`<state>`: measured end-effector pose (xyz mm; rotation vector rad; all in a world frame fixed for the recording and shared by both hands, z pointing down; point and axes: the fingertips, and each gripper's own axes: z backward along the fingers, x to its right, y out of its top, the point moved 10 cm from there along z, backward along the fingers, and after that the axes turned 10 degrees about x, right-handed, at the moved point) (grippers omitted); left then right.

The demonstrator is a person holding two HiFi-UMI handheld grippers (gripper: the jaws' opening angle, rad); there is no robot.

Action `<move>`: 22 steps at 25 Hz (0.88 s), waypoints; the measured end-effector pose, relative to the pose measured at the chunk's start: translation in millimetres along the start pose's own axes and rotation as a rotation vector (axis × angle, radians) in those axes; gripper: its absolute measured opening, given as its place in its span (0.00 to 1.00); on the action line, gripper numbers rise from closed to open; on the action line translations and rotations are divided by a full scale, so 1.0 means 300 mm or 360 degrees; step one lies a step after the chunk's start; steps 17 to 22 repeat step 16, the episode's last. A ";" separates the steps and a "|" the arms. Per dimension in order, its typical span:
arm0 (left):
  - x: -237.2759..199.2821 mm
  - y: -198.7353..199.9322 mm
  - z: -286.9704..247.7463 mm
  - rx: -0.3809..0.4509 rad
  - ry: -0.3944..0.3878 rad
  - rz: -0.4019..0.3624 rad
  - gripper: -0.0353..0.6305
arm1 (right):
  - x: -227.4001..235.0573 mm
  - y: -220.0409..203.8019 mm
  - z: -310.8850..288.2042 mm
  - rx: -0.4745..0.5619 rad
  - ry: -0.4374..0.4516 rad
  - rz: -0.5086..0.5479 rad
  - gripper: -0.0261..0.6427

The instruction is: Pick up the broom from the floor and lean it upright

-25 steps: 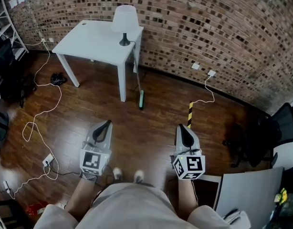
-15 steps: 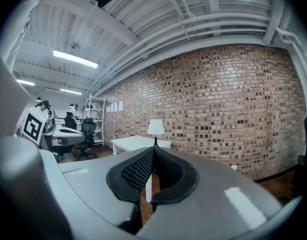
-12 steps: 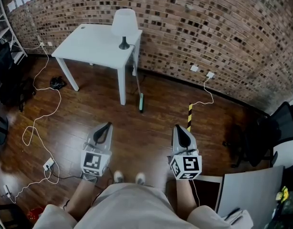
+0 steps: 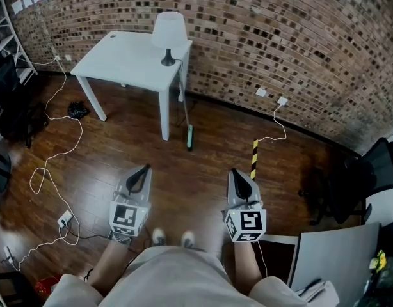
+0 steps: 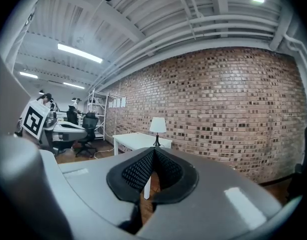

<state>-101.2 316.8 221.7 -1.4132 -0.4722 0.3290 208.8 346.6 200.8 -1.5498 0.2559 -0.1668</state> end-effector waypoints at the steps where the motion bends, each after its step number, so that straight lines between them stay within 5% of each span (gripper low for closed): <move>1: -0.002 0.000 0.001 0.0000 -0.0001 -0.0001 0.05 | -0.003 0.000 -0.001 0.0003 0.0002 -0.0001 0.06; 22: -0.032 0.008 0.015 0.0021 -0.0023 -0.0006 0.05 | -0.045 0.020 -0.015 0.0035 0.0037 0.0019 0.06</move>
